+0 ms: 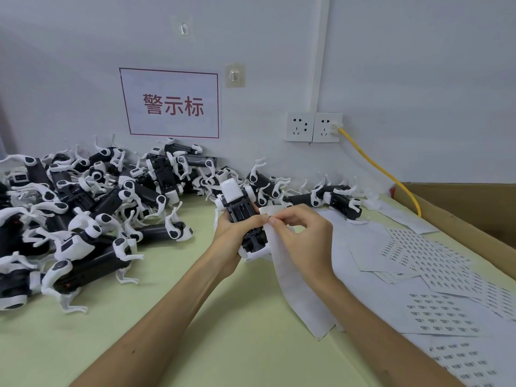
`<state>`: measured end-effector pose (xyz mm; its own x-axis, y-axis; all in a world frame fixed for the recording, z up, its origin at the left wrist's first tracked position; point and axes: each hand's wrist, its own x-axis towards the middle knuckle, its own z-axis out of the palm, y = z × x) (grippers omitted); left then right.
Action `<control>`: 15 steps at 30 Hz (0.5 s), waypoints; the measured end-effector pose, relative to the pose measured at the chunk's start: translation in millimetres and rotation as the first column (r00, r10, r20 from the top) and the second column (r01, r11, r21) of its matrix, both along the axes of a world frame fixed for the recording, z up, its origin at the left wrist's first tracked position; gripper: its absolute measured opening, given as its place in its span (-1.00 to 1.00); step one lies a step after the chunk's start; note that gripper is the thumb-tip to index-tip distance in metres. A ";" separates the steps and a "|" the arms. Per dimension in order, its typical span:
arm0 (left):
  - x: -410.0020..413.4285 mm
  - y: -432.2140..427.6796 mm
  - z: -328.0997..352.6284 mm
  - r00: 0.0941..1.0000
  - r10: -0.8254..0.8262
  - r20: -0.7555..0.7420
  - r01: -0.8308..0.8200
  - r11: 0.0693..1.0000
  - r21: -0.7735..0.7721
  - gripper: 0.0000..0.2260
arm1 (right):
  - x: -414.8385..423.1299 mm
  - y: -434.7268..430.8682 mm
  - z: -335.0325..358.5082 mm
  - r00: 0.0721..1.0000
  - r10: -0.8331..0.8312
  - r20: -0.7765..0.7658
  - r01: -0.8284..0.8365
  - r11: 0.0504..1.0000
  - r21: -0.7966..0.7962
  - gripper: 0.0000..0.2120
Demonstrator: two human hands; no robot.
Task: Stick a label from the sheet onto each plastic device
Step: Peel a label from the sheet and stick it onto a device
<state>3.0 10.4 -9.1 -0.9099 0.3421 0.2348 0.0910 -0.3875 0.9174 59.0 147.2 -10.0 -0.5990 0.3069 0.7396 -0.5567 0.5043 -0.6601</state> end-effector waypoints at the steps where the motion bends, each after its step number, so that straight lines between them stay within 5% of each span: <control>1: 0.0 0.1 0.0 1.000 0.007 0.004 -0.007 1.000 -0.004 -0.80 | 0.2 -0.3 0.1 1.000 -0.001 -0.001 0.001 1.000 -0.003 -0.91; 15: 0.8 2.2 -0.7 0.999 0.032 -0.001 -0.032 0.999 -0.022 -0.78 | 1.6 -2.8 -3.5 0.999 -0.046 -0.005 0.047 0.998 0.033 -0.87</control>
<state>3.8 12.6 -9.8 -0.9203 0.3177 0.2280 0.1035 -0.3643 0.9255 60.6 144.4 -13.5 -0.5815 0.3100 0.7522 -0.5348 0.5510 -0.6405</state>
